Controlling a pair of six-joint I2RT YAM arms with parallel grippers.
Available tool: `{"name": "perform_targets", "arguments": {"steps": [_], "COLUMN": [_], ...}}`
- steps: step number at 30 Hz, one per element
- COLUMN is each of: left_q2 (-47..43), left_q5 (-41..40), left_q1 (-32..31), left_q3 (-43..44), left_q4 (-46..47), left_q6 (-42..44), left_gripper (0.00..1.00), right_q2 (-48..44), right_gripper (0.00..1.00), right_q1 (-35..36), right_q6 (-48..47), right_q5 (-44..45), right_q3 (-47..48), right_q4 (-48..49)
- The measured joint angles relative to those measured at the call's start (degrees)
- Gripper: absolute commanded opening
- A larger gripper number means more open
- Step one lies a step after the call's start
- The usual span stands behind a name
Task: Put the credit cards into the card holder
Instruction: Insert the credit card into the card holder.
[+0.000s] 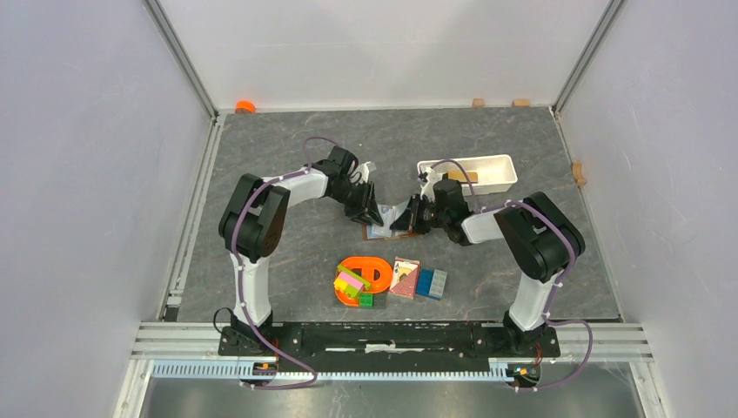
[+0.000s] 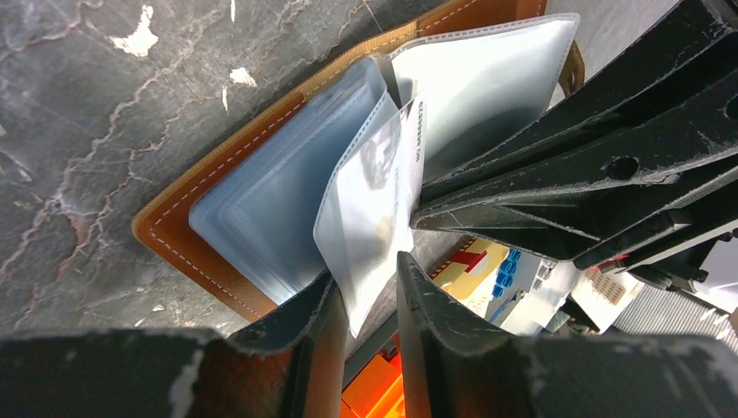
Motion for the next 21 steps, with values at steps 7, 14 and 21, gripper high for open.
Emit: {"name": "perform_targets", "arguments": {"steps": [7, 14, 21], "left_q2": [-0.3, -0.3, -0.3], "left_q5": [0.5, 0.6, 0.6], "left_q1": [0.2, 0.2, 0.2], "left_q3": [-0.9, -0.9, -0.9], "left_q4": [1.3, 1.3, 1.3], "left_q6": [0.0, 0.0, 0.0], "left_gripper": [0.32, 0.31, 0.31], "right_q2": [0.0, 0.9, 3.1], "right_gripper": [0.14, 0.18, 0.28], "right_q1": [0.1, 0.1, 0.3], "right_q6": [0.3, -1.2, -4.3], "right_q5": [-0.2, -0.8, -3.0], "right_q3": [0.0, 0.2, 3.1], "right_q4": [0.8, 3.7, 3.3]}}
